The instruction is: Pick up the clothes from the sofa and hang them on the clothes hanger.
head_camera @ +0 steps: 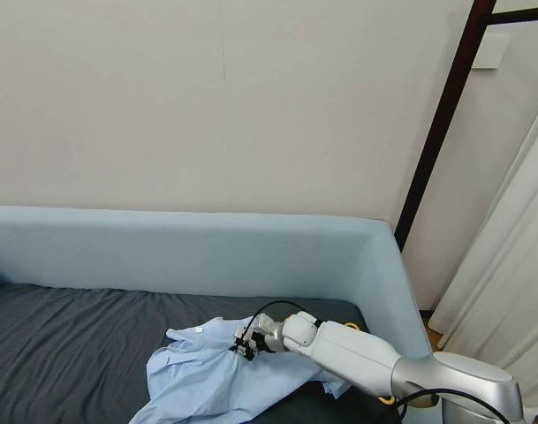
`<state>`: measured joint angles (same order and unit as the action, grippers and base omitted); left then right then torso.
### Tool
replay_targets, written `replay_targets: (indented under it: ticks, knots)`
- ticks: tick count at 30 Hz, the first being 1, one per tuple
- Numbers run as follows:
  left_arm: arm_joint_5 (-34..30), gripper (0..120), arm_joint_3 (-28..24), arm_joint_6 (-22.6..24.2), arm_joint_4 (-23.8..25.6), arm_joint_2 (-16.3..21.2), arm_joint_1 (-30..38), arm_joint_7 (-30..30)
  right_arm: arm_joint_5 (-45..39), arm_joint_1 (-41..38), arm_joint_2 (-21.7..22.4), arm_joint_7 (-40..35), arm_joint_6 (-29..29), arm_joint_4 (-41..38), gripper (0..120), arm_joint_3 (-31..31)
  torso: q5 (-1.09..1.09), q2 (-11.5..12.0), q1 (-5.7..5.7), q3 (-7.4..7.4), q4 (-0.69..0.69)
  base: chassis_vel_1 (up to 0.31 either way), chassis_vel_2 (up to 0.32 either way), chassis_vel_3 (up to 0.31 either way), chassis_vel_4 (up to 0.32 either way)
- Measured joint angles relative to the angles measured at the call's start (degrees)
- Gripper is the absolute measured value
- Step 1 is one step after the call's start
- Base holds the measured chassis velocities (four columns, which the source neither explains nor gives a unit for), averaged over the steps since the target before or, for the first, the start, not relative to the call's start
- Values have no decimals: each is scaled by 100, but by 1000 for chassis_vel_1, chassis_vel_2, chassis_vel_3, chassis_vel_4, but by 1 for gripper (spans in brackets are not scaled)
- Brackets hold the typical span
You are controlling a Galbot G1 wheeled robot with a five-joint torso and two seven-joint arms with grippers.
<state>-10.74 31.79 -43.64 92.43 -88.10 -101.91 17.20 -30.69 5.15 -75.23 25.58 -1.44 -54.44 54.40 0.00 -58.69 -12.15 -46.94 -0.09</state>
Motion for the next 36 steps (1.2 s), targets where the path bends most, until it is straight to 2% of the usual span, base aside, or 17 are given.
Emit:
replay_targets:
  ticks: [1,4,8,16,23,25,26,29,30,33,35,36]
  knots:
    - [0,100,0,0,0,0,0,0,0,0,0,0,0,0,0,0,0,0,0,0,0,0,0,0,0]
    - [-62,100,10,27,3,0,41,2,221,-329,327,215,527,-535,0,-173,0,0,0,0,0,0,0,0,0]
    - [-91,100,9,36,-18,-40,77,3,158,-684,585,307,719,-1097,0,-369,0,-1,0,0,0,0,0,0,0]
    - [-100,100,6,54,91,-116,58,5,-139,-1415,764,687,1415,-1514,0,-612,0,0,0,0,0,0,0,0,0]
    - [-98,100,88,67,283,-242,-34,20,-485,-1870,700,563,2138,-2064,0,-435,0,-1,1,1,0,0,0,0,0]
    - [-89,100,110,76,319,-318,-65,30,-305,-1810,643,395,2669,-2171,0,-278,-2,-1,1,1,3,0,0,0,0]
    - [-89,100,110,76,319,-318,-65,30,-305,-1810,643,395,2669,-2171,0,-278,-2,-1,1,1,3,0,0,0,0]
    - [-29,100,118,79,358,-400,-124,38,289,-1370,723,231,3479,-2105,0,-58,-1,-1,1,1,3,0,0,0,0]
    - [-29,100,118,79,358,-400,-124,38,289,-1370,723,231,3479,-2105,0,-58,-1,-1,1,1,3,0,0,0,0]
    - [22,100,130,108,424,-404,-201,55,715,-589,1056,468,4094,-1437,0,-14,2,0,1,0,-2,0,0,0,0]
    - [25,100,129,129,442,-403,-215,54,758,-416,1122,589,4231,-1233,0,-44,3,0,1,0,-2,0,0,0,0]
    - [40,100,129,164,467,-410,-231,59,855,-173,1193,762,4517,-883,0,-129,4,-1,1,0,-2,0,0,0,0]
